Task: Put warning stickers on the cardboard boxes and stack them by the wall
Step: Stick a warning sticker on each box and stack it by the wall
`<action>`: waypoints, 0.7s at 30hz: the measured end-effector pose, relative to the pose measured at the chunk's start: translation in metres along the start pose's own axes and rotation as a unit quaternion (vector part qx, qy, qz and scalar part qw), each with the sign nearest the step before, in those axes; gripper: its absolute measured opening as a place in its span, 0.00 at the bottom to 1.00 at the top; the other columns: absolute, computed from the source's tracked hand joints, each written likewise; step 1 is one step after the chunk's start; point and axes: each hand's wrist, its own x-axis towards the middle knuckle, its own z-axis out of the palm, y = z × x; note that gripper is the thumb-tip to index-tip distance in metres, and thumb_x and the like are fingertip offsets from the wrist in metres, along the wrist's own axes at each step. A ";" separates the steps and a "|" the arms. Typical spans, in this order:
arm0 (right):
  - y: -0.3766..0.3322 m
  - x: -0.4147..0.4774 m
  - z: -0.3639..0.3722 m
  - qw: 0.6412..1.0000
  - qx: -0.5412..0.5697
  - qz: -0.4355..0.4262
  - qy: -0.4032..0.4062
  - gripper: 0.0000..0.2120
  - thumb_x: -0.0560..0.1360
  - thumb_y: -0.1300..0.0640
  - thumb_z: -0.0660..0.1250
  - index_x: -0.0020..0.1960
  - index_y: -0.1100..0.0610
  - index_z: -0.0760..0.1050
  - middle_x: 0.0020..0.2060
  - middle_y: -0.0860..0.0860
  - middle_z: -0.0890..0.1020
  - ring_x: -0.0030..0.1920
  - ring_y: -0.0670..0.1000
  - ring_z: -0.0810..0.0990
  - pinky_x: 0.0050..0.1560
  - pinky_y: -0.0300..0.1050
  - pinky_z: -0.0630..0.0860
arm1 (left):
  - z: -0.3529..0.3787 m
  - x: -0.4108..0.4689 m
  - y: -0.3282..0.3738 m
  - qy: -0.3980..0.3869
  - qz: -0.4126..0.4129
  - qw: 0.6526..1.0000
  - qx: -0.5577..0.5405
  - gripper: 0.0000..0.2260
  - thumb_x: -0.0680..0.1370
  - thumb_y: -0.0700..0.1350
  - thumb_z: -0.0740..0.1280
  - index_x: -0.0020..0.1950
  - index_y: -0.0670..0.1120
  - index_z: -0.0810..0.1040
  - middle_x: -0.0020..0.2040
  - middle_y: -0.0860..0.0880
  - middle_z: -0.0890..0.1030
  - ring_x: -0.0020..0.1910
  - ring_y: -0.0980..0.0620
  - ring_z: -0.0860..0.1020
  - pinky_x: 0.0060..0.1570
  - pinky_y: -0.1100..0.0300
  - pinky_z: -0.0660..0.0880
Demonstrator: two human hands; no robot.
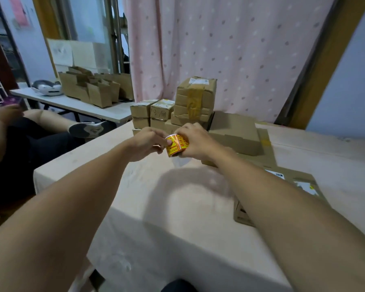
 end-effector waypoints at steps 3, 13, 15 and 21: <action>-0.003 -0.012 -0.030 1.000 0.008 0.017 -0.009 0.29 0.65 0.44 0.79 0.63 0.50 0.76 0.55 0.48 0.78 0.57 0.52 0.72 0.57 0.51 0.74 | 0.024 -0.002 0.014 0.015 0.022 0.997 -0.071 0.04 0.68 0.38 0.71 0.41 0.41 0.83 0.36 0.43 0.77 0.36 0.49 0.73 0.36 0.58 0.68; 0.030 -0.080 -0.100 0.952 0.275 0.131 0.006 0.27 0.66 0.52 0.82 0.62 0.51 0.78 0.54 0.49 0.83 0.55 0.49 0.82 0.55 0.43 0.79 | 0.100 -0.010 0.059 -0.066 0.095 0.991 -0.061 0.14 0.73 0.46 0.74 0.54 0.40 0.82 0.48 0.42 0.81 0.49 0.45 0.78 0.48 0.55 0.74; 0.041 -0.098 -0.111 0.935 0.327 0.138 -0.006 0.32 0.66 0.48 0.83 0.66 0.51 0.76 0.59 0.48 0.82 0.60 0.47 0.81 0.63 0.45 0.76 | 0.111 -0.013 0.066 -0.105 0.088 0.987 -0.087 0.14 0.73 0.44 0.73 0.54 0.38 0.79 0.47 0.41 0.81 0.49 0.45 0.80 0.50 0.56 0.77; 0.065 -0.151 -0.141 0.901 0.375 0.210 0.065 0.17 0.80 0.43 0.68 0.61 0.55 0.81 0.49 0.48 0.83 0.51 0.50 0.79 0.52 0.44 0.75 | 0.141 -0.017 0.075 -0.151 0.073 0.983 -0.068 0.28 0.59 0.50 0.85 0.52 0.41 0.77 0.47 0.42 0.82 0.48 0.47 0.81 0.49 0.57 0.75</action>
